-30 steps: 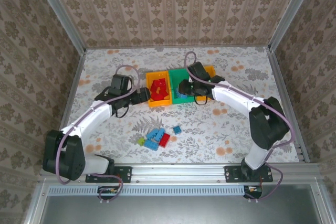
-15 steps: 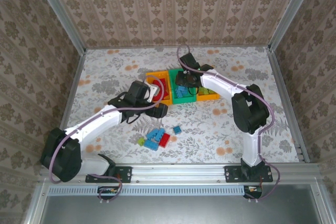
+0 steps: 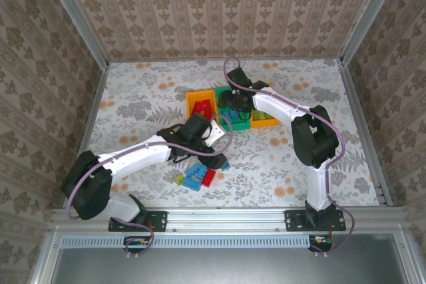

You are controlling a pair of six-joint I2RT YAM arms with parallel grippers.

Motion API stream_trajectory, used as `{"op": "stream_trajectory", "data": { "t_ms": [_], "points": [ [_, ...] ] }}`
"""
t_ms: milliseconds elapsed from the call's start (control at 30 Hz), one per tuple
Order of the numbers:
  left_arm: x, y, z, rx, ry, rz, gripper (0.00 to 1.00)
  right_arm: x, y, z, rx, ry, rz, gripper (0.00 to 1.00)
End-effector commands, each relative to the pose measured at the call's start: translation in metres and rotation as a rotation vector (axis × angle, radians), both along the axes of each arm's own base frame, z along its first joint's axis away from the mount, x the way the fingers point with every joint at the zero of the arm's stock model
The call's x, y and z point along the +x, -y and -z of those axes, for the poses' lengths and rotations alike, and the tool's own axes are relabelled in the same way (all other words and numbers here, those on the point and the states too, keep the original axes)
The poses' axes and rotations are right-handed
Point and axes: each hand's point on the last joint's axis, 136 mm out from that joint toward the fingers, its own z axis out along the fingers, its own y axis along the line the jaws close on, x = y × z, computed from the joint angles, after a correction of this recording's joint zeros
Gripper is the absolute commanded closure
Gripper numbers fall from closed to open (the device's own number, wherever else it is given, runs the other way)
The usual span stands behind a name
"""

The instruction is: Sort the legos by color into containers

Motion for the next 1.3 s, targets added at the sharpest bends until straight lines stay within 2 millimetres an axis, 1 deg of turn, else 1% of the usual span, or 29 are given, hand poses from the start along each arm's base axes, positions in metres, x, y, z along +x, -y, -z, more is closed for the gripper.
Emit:
{"op": "stream_trajectory", "data": {
  "t_ms": [0,200,267,400,567,733,833,967,1000,1067,1133,1167,1267],
  "points": [
    [-0.011,0.015,0.002,0.033,0.01,0.115,0.07,-0.004,0.002,-0.027,0.051,0.05,0.007,0.2],
    [-0.023,0.023,0.023,0.149,0.015,0.205,0.1,-0.019,0.001,-0.058,0.138,0.122,-0.016,0.17],
    [-0.024,0.024,0.029,0.184,0.021,0.214,0.11,-0.026,0.002,-0.068,0.15,0.138,-0.033,0.15],
    [-0.022,0.025,0.04,0.244,0.024,0.232,0.14,-0.039,0.016,-0.08,0.137,0.167,-0.03,0.12],
    [-0.022,0.028,0.047,0.269,0.019,0.262,0.15,-0.053,0.045,-0.081,0.121,0.181,0.025,0.09],
    [-0.024,0.03,0.056,0.31,-0.006,0.303,0.2,-0.065,0.076,-0.073,0.12,0.165,0.097,0.08],
    [-0.026,0.03,0.062,0.328,-0.019,0.324,0.23,-0.071,0.094,-0.072,0.116,0.169,0.138,0.08],
    [-0.026,0.031,0.067,0.343,-0.028,0.337,0.26,-0.078,0.112,-0.074,0.103,0.179,0.179,0.06],
    [-0.027,0.031,0.068,0.347,-0.032,0.34,0.27,-0.08,0.117,-0.07,0.096,0.17,0.193,0.06],
    [-0.028,0.03,0.071,0.36,-0.04,0.347,0.29,-0.084,0.125,-0.077,0.102,0.186,0.211,0.06],
    [-0.028,0.029,0.074,0.369,-0.048,0.349,0.31,-0.087,0.132,-0.076,0.102,0.188,0.228,0.06],
    [-0.028,0.029,0.075,0.369,-0.052,0.35,0.33,-0.088,0.134,-0.076,0.103,0.19,0.235,0.06],
    [-0.028,0.031,0.076,0.366,-0.057,0.354,0.42,-0.093,0.143,-0.073,0.101,0.186,0.261,0.05]
  ]
}}
